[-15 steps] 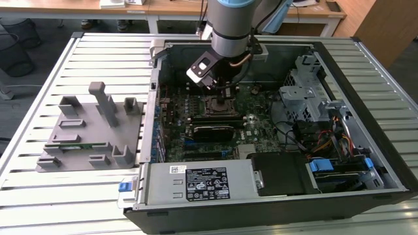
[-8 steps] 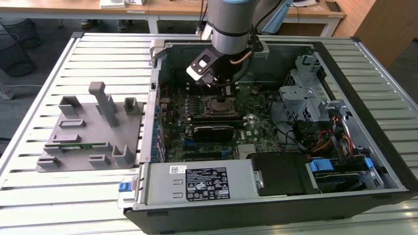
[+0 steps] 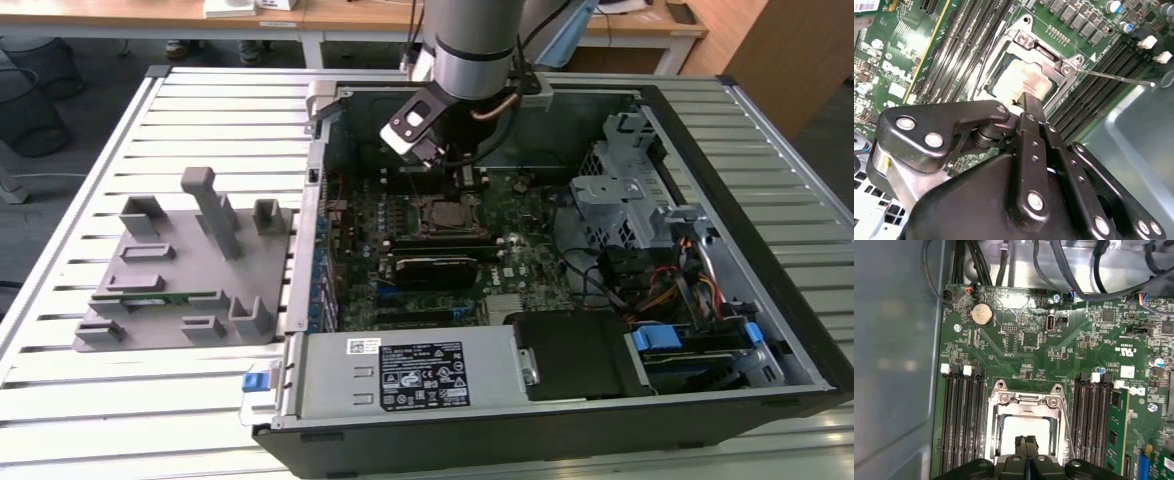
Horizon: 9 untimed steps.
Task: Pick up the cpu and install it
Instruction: 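Install the first cpu locking lever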
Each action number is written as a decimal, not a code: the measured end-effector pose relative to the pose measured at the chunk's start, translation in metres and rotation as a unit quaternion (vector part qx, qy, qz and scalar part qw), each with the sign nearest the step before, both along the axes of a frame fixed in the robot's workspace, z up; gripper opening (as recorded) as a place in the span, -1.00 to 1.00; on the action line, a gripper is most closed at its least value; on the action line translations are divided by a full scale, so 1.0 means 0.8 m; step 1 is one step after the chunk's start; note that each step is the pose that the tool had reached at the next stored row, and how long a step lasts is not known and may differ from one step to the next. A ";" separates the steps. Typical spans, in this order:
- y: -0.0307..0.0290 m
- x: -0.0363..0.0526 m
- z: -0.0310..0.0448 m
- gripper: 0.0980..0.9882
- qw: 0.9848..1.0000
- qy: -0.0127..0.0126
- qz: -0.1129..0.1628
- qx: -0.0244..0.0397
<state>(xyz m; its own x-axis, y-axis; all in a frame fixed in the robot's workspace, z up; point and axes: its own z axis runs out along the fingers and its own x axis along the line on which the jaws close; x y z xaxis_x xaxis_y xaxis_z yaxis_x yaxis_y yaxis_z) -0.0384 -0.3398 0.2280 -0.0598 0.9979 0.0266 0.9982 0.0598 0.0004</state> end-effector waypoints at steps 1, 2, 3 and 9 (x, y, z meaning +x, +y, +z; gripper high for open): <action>0.0000 0.000 0.0026 -0.98 1.000 0.000 0.000 0.000; 0.0000 0.000 0.0054 -0.98 1.000 0.000 0.000 0.000; 0.0000 0.000 0.0084 -0.98 1.000 0.000 0.000 0.000; 0.0024 0.000 0.0247 -0.98 1.000 0.000 0.000 0.000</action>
<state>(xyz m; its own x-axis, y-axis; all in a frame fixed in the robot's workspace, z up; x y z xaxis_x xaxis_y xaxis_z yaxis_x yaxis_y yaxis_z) -0.0383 -0.3378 0.2477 -0.0596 0.9979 0.0266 0.9982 0.0596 0.0005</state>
